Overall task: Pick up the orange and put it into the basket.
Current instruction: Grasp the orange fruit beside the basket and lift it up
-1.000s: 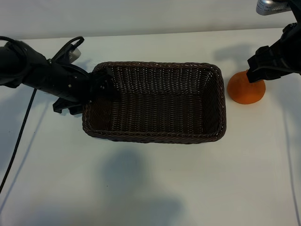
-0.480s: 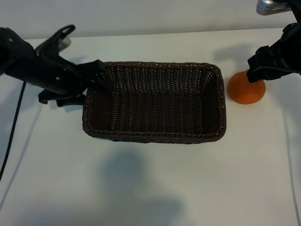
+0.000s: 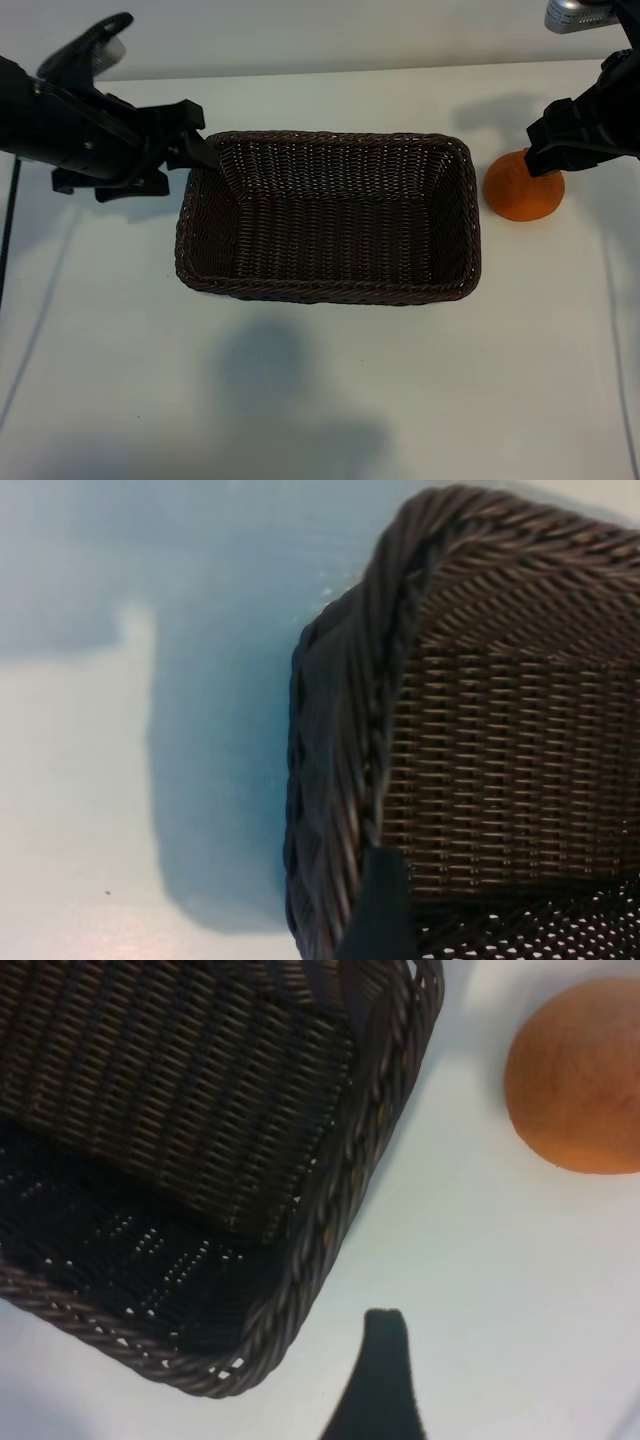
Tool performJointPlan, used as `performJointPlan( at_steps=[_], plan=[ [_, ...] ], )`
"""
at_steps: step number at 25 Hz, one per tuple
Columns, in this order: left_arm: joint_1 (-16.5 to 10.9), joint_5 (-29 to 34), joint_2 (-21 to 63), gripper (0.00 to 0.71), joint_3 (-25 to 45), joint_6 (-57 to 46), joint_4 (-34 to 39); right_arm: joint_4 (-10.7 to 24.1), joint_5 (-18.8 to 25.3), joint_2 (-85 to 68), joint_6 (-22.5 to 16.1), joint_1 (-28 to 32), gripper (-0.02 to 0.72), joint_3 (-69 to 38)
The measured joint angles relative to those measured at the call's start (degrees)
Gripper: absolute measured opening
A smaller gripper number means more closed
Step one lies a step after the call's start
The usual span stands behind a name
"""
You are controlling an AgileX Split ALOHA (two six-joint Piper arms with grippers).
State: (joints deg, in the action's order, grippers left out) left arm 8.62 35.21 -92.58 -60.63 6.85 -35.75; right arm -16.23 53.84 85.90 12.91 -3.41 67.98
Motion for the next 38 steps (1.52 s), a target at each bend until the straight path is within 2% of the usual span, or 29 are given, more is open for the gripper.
performJointPlan(
  at_steps=[3, 12, 16, 22, 29, 34, 38],
  plan=[
    [0.00, 1.48, 2.47, 0.623, -0.79, -1.76, 4.67, 0.00, 0.00, 0.00, 0.00, 0.00, 0.594, 0.00],
    [0.00, 10.04, 12.00, 0.606, -3.19, -17.78, 31.98, 0.02, 0.41, 0.00, 0.00, 0.00, 0.594, 0.00],
    [-0.36, 13.02, 15.75, 0.603, -3.38, -22.20, 39.77, 0.02, 0.57, 0.00, 0.00, 0.00, 0.594, 0.00],
    [-3.06, 16.35, 17.75, 0.596, -3.38, -22.22, 41.00, 0.02, 0.57, 0.00, 0.00, 0.00, 0.594, 0.00],
    [-3.34, 18.50, 22.33, 0.596, -3.38, -20.70, 41.60, 0.02, 0.57, 0.00, 0.00, 0.00, 0.594, 0.00],
    [-3.34, 20.77, 26.36, 0.596, -3.38, -20.52, 44.79, 0.02, 0.64, 0.00, 0.00, 0.00, 0.594, 0.00],
    [-3.34, 21.69, 33.21, 0.596, -3.38, -20.25, 45.03, 0.02, 1.10, 0.00, 0.00, 0.00, 0.594, 0.00]
  ],
)
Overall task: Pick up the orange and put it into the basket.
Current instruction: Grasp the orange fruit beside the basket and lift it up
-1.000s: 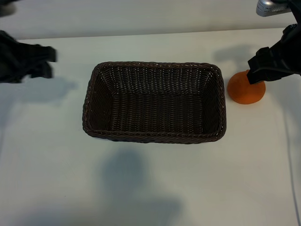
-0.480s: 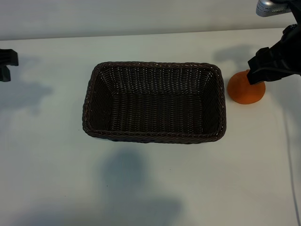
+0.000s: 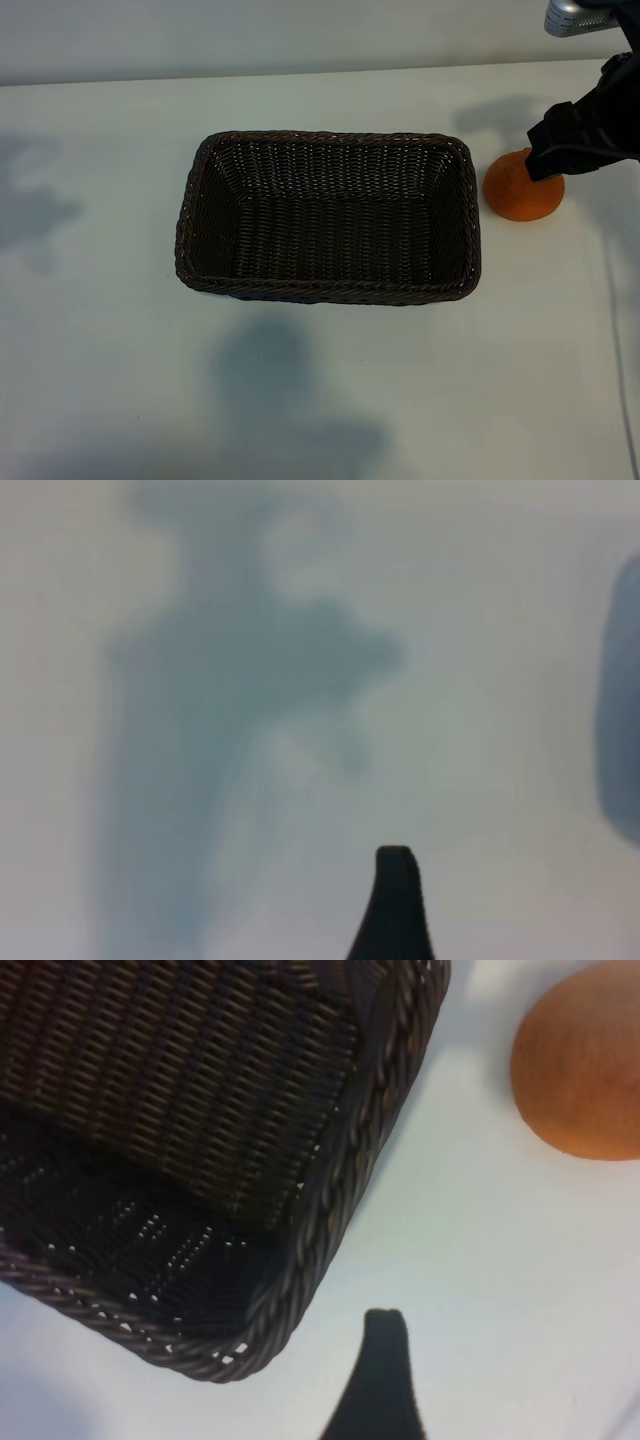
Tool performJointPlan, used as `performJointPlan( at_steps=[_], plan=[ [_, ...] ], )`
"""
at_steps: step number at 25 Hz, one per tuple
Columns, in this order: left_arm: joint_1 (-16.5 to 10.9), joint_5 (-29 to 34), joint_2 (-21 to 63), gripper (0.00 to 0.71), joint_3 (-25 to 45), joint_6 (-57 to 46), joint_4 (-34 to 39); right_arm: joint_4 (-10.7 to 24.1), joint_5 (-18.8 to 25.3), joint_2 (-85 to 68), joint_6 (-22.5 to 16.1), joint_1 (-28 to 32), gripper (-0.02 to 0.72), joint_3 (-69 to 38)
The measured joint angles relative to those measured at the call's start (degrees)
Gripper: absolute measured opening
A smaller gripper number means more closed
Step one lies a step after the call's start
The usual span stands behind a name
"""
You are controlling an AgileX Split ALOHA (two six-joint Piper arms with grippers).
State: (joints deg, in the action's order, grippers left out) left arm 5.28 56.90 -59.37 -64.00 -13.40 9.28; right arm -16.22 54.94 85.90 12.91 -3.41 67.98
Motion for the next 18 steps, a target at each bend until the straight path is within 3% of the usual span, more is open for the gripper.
performJointPlan(
  at_steps=[6, 18],
  plan=[
    [0.00, 0.86, 18.72, 0.595, 2.20, 4.12, -3.24, 0.00, 0.07, 0.00, 0.00, 0.00, 0.594, 0.00],
    [0.00, 7.96, 46.93, 0.595, 13.17, 5.56, -5.95, 0.00, -0.23, 0.00, 0.00, 0.00, 0.594, 0.00]
  ],
)
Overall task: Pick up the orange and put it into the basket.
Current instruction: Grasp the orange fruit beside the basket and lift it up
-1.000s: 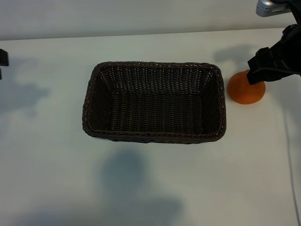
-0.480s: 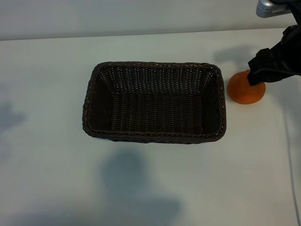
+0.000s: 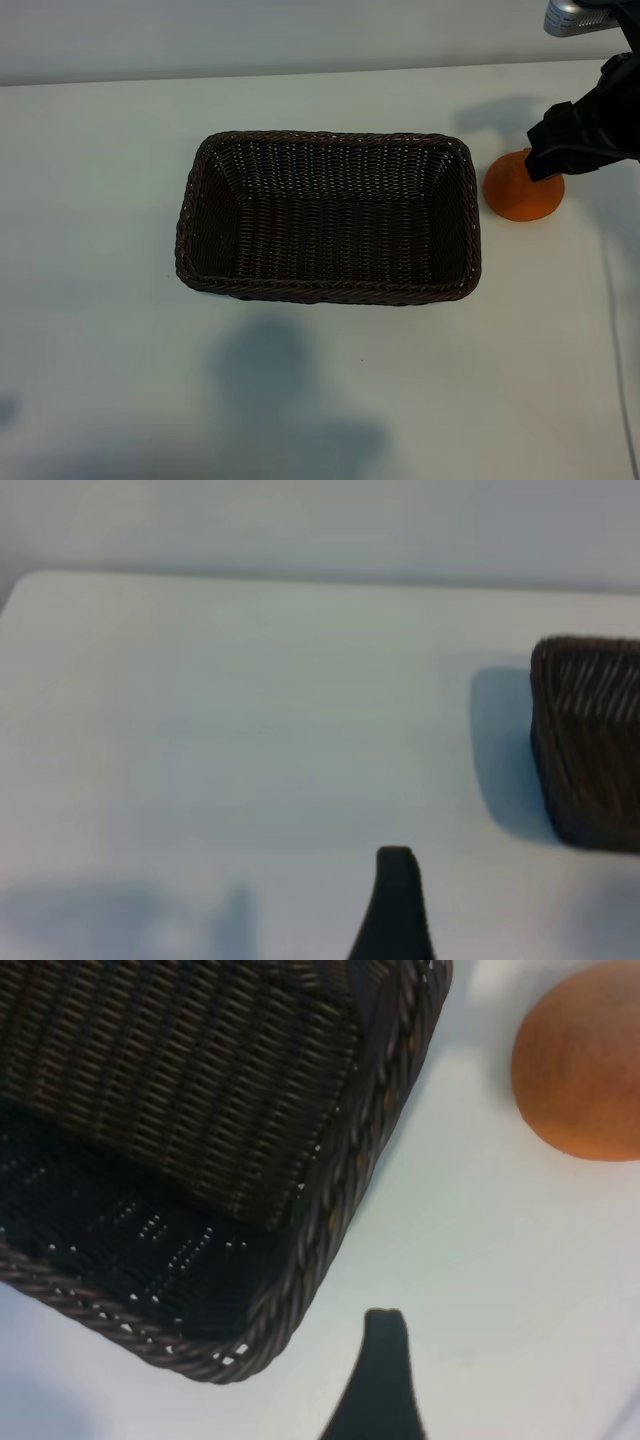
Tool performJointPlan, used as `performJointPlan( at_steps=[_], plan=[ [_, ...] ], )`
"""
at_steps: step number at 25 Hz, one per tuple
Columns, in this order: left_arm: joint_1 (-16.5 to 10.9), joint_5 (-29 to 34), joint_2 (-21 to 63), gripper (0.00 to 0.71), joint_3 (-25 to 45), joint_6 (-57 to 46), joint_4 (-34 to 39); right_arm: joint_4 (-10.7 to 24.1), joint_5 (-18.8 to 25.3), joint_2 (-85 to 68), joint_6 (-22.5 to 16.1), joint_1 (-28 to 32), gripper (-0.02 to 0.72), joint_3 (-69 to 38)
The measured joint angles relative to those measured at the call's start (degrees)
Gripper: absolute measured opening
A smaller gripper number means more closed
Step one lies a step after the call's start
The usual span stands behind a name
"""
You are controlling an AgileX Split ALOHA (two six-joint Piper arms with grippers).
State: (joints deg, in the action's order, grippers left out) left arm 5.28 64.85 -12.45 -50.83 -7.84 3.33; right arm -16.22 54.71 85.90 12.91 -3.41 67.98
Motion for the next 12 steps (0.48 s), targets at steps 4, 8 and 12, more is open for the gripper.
performJointPlan(
  at_steps=[4, 8, 12],
  plan=[
    [0.00, 2.14, 5.90, 0.595, 3.76, 0.18, -0.15, 0.00, -0.30, 0.00, 0.00, 0.00, 0.594, 0.00],
    [0.00, 2.14, 10.05, 0.595, 8.76, 0.13, -0.42, 0.00, -0.30, 0.00, 0.00, 0.00, 0.594, 0.00],
    [0.00, 2.00, 11.84, 0.595, 14.20, 0.13, -0.54, 0.00, -0.37, 0.00, 0.00, 0.00, 0.594, 0.00]
  ],
)
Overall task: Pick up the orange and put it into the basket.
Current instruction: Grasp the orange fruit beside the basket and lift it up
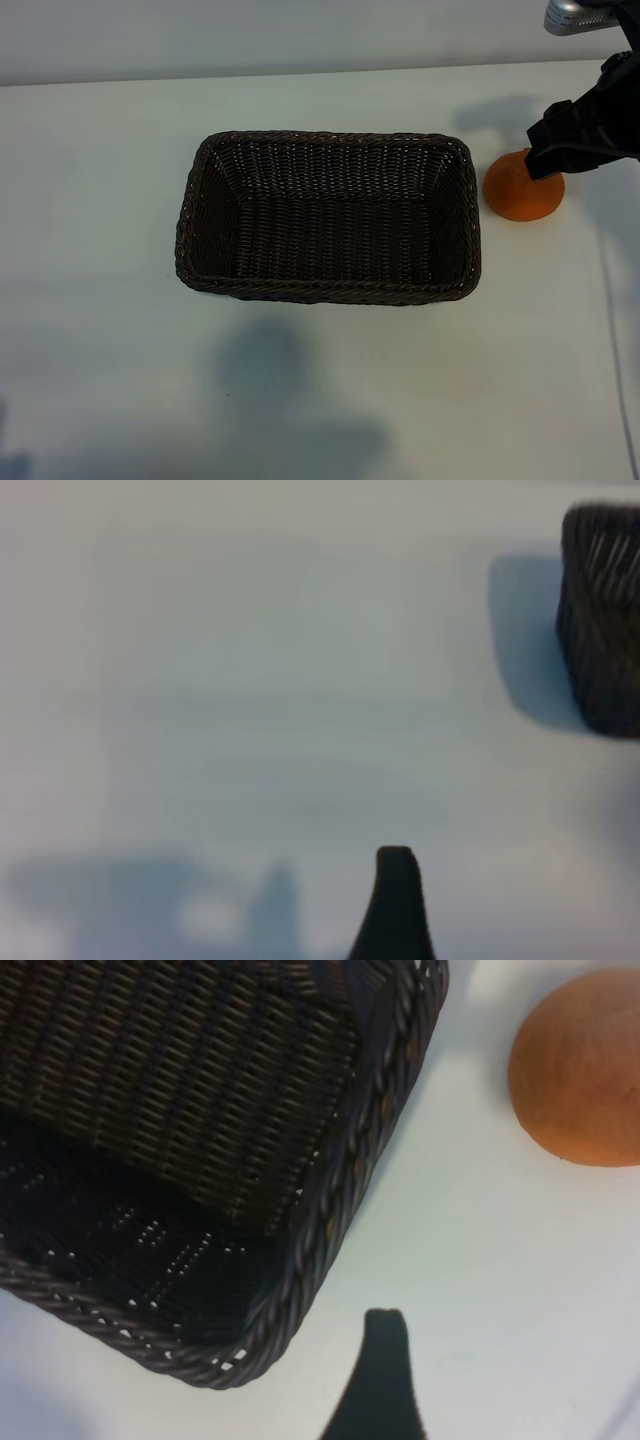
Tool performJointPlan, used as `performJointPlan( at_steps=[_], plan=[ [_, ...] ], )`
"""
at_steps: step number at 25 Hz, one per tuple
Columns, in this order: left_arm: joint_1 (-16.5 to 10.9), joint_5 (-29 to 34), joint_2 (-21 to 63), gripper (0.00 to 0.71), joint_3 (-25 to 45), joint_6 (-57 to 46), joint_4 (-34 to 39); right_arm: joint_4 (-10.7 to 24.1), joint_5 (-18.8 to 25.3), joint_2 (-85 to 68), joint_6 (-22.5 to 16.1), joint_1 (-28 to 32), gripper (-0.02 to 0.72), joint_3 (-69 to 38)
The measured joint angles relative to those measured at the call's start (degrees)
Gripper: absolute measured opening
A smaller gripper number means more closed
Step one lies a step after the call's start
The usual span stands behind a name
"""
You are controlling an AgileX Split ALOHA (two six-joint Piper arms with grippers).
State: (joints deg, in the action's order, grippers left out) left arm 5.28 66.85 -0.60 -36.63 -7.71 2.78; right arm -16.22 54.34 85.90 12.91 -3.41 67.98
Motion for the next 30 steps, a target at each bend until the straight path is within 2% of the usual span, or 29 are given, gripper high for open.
performJointPlan(
  at_steps=[10, 30],
  plan=[
    [0.00, -4.55, 0.81, 0.594, 7.26, 0.00, -0.07, 0.00, 0.00, 0.00, 0.00, 0.00, 0.594, 0.00],
    [0.00, -4.60, 0.76, 0.574, 7.95, 1.77, -0.07, 0.00, 0.00, 0.00, 0.00, 0.00, 0.594, 0.00]
  ],
)
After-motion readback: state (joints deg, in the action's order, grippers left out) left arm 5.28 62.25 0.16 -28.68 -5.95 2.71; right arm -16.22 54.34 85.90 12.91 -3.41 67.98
